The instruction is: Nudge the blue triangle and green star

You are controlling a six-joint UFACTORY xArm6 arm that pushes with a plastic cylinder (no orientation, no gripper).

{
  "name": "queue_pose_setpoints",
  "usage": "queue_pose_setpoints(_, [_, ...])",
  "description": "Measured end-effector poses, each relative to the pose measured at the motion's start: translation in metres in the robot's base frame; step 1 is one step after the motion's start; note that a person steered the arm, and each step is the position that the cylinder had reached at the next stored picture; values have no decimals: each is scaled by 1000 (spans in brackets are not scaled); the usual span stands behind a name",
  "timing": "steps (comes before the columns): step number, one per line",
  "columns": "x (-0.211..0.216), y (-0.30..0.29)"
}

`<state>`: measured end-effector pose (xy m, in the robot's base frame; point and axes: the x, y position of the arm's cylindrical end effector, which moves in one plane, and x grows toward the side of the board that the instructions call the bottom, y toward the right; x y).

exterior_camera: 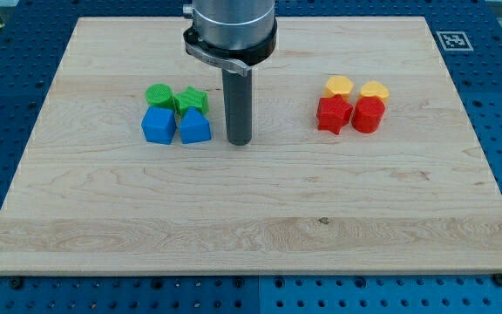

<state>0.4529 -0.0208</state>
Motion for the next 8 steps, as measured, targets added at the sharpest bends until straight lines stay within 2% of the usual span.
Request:
queue_pose_setpoints(6, [2, -72])
queue_pose_setpoints(7, [2, -74])
queue_pose_setpoints(8, [2, -51])
